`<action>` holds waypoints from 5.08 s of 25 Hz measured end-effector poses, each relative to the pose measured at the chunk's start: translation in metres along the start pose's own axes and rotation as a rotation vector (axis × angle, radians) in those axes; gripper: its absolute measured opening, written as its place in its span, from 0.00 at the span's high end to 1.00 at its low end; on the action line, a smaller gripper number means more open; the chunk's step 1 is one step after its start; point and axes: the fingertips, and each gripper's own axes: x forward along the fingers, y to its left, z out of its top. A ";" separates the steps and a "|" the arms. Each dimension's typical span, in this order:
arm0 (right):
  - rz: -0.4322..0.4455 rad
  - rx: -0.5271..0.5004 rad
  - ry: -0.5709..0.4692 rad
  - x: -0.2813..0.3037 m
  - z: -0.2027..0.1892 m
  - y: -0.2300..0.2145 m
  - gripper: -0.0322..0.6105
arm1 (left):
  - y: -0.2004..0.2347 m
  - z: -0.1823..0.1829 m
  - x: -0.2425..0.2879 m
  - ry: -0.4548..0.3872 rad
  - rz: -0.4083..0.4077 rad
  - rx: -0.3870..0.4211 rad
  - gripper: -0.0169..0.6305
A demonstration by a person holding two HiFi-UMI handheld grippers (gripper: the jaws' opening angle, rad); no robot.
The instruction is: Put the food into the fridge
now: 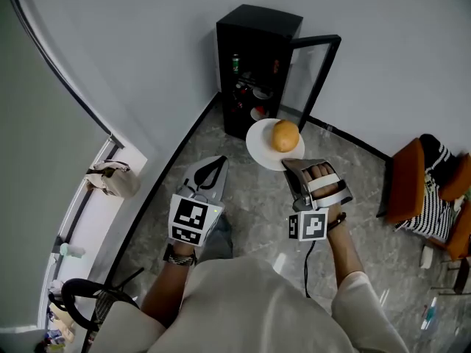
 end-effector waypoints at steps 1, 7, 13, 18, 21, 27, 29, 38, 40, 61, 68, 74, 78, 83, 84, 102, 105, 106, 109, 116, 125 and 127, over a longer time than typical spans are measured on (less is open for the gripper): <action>0.003 0.000 0.002 0.004 -0.002 0.000 0.92 | 0.003 -0.001 0.005 0.000 -0.003 -0.002 0.98; 0.002 0.017 0.026 0.057 -0.021 -0.011 0.92 | 0.044 -0.005 0.055 -0.003 -0.010 -0.012 0.98; -0.029 0.001 0.045 0.102 -0.029 -0.029 0.92 | 0.080 0.001 0.094 -0.027 -0.028 0.005 0.98; -0.057 -0.003 0.064 0.161 -0.037 -0.052 0.92 | 0.127 0.009 0.145 -0.040 -0.055 0.022 0.98; -0.063 -0.005 0.071 0.192 -0.044 -0.062 0.92 | 0.149 0.015 0.172 -0.043 -0.070 0.024 0.98; -0.069 0.004 0.081 0.251 -0.052 -0.078 0.92 | 0.198 0.019 0.212 -0.045 -0.068 0.017 0.98; -0.067 0.008 0.081 0.266 -0.052 -0.081 0.92 | 0.210 0.018 0.221 -0.041 -0.065 0.012 0.98; -0.059 0.013 0.094 0.333 -0.060 -0.093 0.92 | 0.261 0.006 0.265 -0.023 -0.066 -0.011 0.98; -0.062 0.017 0.097 0.347 -0.062 -0.097 0.92 | 0.273 0.003 0.276 -0.020 -0.066 -0.014 0.98; -0.109 0.016 0.178 0.477 -0.108 -0.099 0.92 | 0.361 -0.038 0.383 -0.003 -0.030 -0.066 0.98; -0.128 -0.014 0.187 0.505 -0.131 -0.067 0.92 | 0.359 -0.072 0.392 -0.007 0.011 -0.067 0.98; -0.098 0.010 0.224 0.583 -0.169 -0.020 0.92 | 0.383 -0.139 0.447 0.034 0.030 -0.090 0.98; -0.112 0.019 0.245 0.606 -0.175 0.003 0.92 | 0.383 -0.161 0.462 0.042 0.022 -0.088 0.98; -0.106 0.015 0.254 0.630 -0.176 0.035 0.92 | 0.378 -0.184 0.482 0.044 0.003 -0.089 0.98; -0.098 0.015 0.257 0.634 -0.176 0.042 0.92 | 0.377 -0.188 0.485 0.046 -0.001 -0.085 0.98; -0.031 0.041 0.373 0.690 -0.209 0.112 0.91 | 0.375 -0.246 0.500 0.098 -0.030 -0.078 0.98; -0.015 0.048 0.383 0.699 -0.213 0.123 0.91 | 0.377 -0.254 0.502 0.107 -0.028 -0.079 0.98; -0.007 0.053 0.384 0.702 -0.214 0.127 0.91 | 0.377 -0.257 0.502 0.111 -0.027 -0.080 0.98; 0.011 0.056 0.392 0.709 -0.218 0.138 0.91 | 0.376 -0.264 0.505 0.124 -0.029 -0.079 0.98; 0.026 0.073 0.416 0.721 -0.230 0.154 0.91 | 0.379 -0.280 0.510 0.151 -0.025 -0.081 0.98; 0.045 0.096 0.425 0.737 -0.240 0.160 0.90 | 0.379 -0.293 0.521 0.181 -0.031 -0.096 0.98; 0.058 0.108 0.424 0.740 -0.241 0.161 0.90 | 0.379 -0.293 0.525 0.184 -0.034 -0.098 0.98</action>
